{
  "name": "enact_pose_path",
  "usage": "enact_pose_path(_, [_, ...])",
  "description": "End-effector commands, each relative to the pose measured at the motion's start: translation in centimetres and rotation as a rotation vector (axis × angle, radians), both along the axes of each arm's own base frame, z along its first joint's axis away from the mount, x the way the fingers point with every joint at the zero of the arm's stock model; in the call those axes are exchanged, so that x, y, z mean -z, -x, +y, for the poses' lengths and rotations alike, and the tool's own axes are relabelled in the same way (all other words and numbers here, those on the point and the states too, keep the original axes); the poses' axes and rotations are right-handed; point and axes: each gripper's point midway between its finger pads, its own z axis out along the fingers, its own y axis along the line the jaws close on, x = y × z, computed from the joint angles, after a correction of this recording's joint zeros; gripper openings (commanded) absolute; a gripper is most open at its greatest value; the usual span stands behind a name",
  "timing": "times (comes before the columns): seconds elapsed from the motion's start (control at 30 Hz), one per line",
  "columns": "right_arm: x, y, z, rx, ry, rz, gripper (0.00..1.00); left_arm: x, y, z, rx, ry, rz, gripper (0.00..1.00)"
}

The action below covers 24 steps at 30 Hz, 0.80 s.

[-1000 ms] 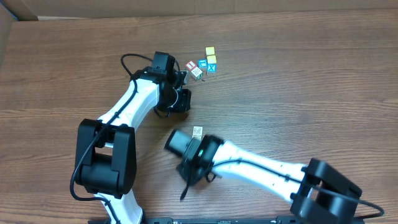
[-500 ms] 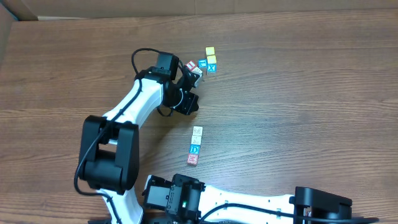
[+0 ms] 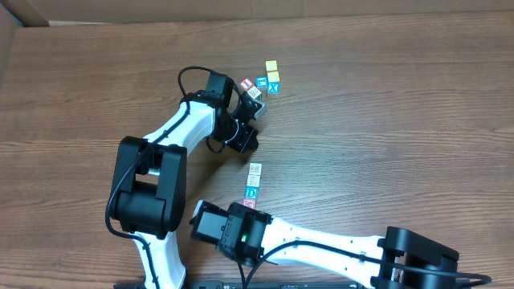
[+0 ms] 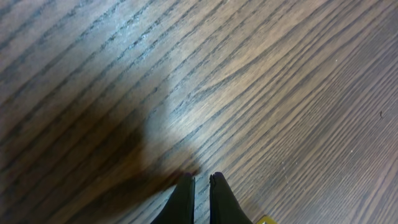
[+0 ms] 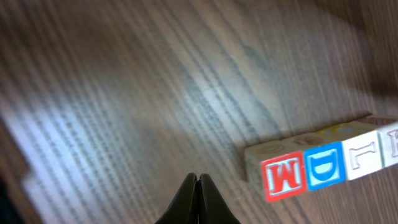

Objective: Flip 4 blocks

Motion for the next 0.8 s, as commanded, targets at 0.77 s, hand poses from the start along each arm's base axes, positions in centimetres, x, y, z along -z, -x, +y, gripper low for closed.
enact_pose_path(0.77, [0.7,0.9,-0.5,-0.023,-0.019,0.086,0.04,0.4,2.4,-1.4,0.092,-0.002,0.056,0.04])
